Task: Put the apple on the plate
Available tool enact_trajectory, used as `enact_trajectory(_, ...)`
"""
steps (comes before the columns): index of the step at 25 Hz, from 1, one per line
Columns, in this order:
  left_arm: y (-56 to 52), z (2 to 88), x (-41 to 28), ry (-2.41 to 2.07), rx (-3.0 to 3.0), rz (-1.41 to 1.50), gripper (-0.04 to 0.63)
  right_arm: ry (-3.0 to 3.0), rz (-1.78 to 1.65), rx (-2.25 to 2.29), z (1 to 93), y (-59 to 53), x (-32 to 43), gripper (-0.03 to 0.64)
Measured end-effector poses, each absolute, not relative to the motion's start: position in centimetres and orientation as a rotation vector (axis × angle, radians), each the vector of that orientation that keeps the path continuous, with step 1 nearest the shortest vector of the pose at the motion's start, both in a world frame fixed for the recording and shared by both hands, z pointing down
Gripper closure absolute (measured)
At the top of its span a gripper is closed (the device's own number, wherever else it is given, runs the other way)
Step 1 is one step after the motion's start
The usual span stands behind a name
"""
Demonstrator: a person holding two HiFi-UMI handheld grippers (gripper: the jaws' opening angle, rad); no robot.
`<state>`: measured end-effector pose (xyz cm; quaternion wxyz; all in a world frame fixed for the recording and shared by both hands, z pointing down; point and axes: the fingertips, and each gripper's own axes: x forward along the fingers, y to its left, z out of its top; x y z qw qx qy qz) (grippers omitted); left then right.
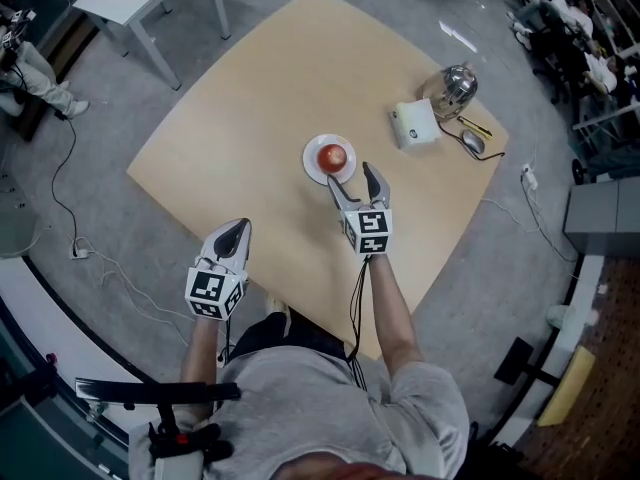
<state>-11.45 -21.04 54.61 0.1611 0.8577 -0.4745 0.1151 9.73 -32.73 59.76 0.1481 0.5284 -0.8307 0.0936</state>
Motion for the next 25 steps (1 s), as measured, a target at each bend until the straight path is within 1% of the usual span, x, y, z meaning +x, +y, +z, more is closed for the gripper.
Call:
enact_trajectory(4,-20.6,54.4,-11.4,-1.360,2.457,0.324,0.577,-2.398,0.268,1.543,58.9,-31.7,10.1,0.275)
enact_trajectory(13,-20.1,53.7,-11.8,-1.359,2.488,0.301,0.577,-2.426,0.291,1.556,57.6,-28.4,9.5,0.348)
enact_trajectory(19,-18.5,51.7,-11.8,-1.351,2.523,0.289,0.577,-2.440,0.308,1.609,55.5,-24.6,9.2,0.381)
enact_trajectory(25,-17.4,50.9,-11.9,-1.336,2.554,0.276,0.577,-2.454,0.322,1.677,54.0,-21.3,9.0,0.444)
